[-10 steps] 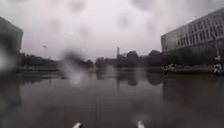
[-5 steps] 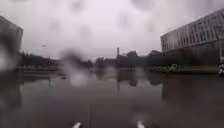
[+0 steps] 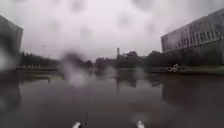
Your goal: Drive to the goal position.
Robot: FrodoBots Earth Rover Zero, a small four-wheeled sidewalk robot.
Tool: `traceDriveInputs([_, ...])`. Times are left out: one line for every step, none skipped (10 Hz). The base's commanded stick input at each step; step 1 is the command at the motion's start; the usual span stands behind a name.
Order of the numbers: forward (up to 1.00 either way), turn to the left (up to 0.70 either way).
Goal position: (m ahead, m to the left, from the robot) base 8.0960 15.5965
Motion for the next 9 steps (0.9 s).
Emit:
traceDriveInputs([0.70, 0.01])
traceDriveInputs([0.70, 0.01])
traceDriveInputs([0.70, 0.01])
traceDriveInputs([0.70, 0.01])
traceDriveInputs([0.70, 0.01])
traceDriveInputs([0.70, 0.01])
traceDriveInputs([0.70, 0.01])
traceDriveInputs([0.70, 0.01])
traceDriveInputs([0.70, 0.01])
